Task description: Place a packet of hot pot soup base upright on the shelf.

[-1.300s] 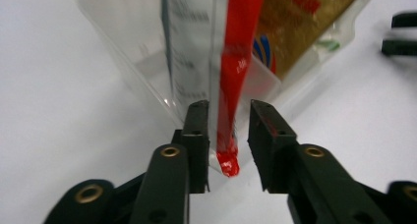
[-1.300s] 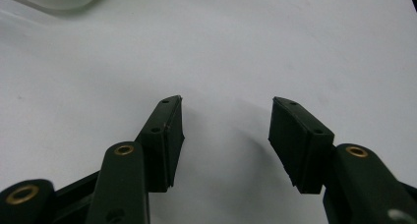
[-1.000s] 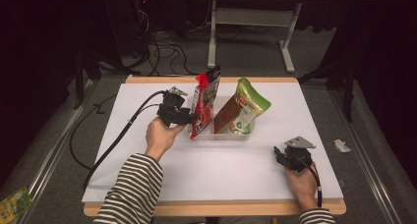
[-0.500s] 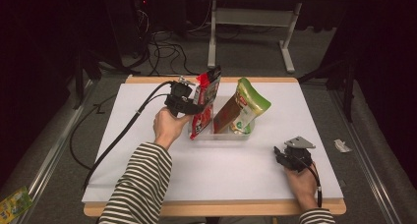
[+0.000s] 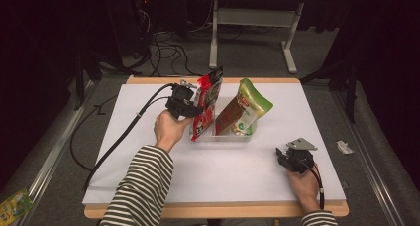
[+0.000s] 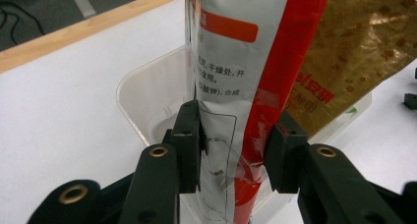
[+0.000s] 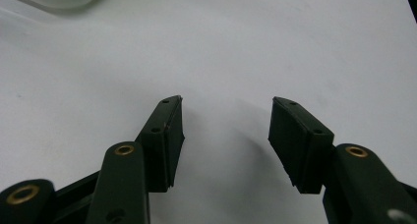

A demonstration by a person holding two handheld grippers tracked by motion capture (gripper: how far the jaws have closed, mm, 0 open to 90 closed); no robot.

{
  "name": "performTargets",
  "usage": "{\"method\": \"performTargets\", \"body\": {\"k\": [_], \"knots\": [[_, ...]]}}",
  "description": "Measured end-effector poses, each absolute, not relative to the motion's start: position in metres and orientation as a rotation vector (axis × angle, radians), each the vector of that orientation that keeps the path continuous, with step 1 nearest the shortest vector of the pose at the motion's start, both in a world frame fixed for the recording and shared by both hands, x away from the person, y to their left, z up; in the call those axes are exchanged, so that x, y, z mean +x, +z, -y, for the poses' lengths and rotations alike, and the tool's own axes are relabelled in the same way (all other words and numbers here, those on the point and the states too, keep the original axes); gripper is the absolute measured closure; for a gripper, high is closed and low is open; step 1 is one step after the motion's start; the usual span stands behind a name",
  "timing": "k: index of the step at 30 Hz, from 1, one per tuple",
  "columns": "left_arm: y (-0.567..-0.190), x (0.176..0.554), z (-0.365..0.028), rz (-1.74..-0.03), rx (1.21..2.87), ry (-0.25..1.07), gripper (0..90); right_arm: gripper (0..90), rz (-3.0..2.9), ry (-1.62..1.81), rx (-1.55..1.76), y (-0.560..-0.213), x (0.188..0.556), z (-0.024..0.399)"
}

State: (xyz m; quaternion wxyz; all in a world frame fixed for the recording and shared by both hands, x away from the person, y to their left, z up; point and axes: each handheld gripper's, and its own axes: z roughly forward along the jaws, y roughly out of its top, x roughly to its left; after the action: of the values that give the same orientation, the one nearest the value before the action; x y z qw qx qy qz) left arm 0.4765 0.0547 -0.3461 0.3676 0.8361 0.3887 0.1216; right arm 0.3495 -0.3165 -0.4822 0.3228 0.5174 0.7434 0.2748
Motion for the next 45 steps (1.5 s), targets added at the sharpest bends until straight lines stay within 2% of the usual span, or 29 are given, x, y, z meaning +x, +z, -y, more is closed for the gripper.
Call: {"method": "performTargets", "body": {"k": [10, 21, 45], "knots": [[-0.351, 0.482, -0.055, -1.021, 2.118, 0.327, 66.3, 47.1, -1.956, 0.722, 1.358, -0.482, 0.35, 0.317], [-0.363, 0.463, -0.057, -0.979, 2.045, 0.413, 67.3, 47.1, -1.954, 0.721, 1.355, -0.482, 0.35, 0.317], [-0.368, 0.479, -0.056, -1.027, 2.021, 0.425, 70.6, 47.0, -1.956, 0.722, 1.358, -0.482, 0.35, 0.317]]}}
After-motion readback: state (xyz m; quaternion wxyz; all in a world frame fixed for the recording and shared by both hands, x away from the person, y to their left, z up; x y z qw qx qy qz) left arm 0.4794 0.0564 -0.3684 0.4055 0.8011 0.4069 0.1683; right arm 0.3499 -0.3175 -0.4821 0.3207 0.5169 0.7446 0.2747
